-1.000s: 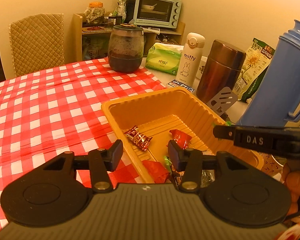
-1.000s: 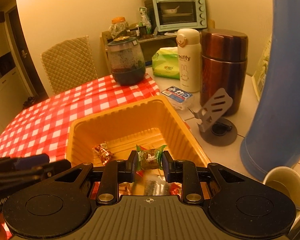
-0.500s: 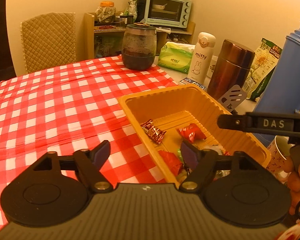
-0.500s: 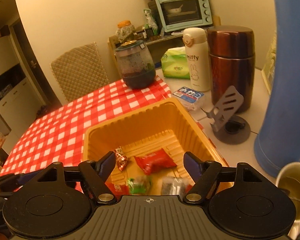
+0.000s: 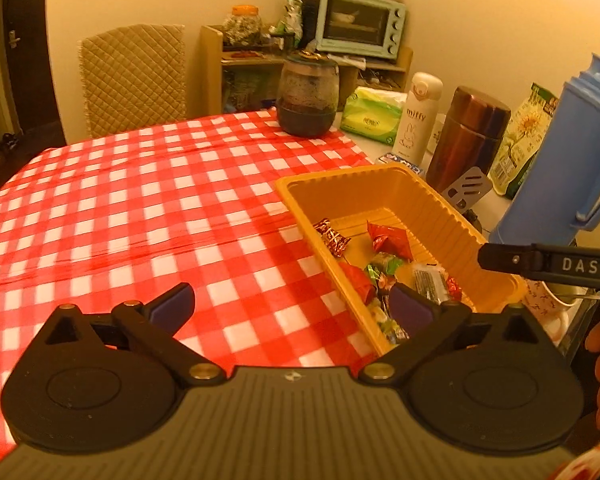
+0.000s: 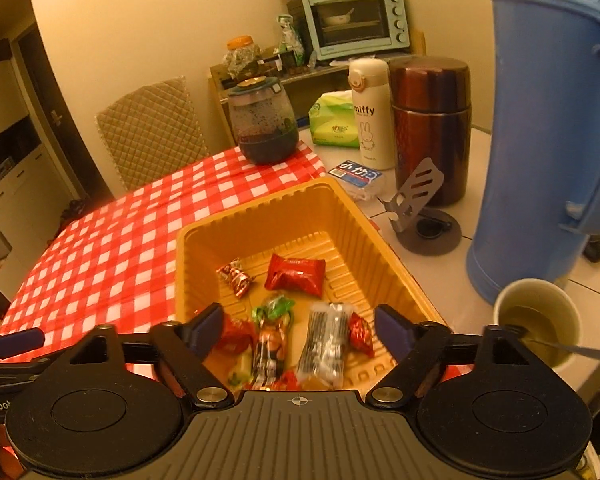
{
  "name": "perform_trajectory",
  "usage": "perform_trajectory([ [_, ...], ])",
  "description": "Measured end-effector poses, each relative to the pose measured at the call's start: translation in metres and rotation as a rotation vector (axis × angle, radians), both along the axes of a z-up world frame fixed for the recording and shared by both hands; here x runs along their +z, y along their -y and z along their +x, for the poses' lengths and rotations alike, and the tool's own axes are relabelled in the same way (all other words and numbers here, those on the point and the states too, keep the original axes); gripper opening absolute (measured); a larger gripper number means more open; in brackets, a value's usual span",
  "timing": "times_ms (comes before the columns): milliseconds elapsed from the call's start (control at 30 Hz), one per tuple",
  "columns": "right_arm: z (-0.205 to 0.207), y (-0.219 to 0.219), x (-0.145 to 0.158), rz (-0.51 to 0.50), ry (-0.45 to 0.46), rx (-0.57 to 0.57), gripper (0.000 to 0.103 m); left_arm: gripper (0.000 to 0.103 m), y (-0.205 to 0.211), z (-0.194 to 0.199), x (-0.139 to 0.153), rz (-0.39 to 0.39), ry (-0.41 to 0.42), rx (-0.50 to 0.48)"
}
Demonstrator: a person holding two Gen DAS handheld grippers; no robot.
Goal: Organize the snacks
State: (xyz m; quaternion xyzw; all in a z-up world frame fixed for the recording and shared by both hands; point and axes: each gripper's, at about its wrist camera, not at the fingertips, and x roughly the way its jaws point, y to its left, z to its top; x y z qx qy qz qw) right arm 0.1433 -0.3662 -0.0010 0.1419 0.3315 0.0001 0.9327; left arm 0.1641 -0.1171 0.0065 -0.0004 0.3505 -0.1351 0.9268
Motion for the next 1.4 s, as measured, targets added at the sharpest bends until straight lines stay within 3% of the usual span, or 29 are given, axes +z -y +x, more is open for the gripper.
perform_trajectory([
  [700, -0.124, -0.058, 0.037, -0.09, -0.005, 0.082, 0.089, 0.103, -0.055, -0.135, 0.049, -0.046, -0.006, 0.165],
  [1133, -0.186, -0.078, 0.05, -0.13, 0.014, 0.105, 0.089, 0.103, -0.061, -0.201, 0.06, -0.06, 0.001, 0.201],
  [1400, -0.211, -0.088, 0.063, -0.141, 0.044, 0.104, 0.089, 0.103, -0.063, -0.221, 0.064, -0.046, 0.005, 0.196],
])
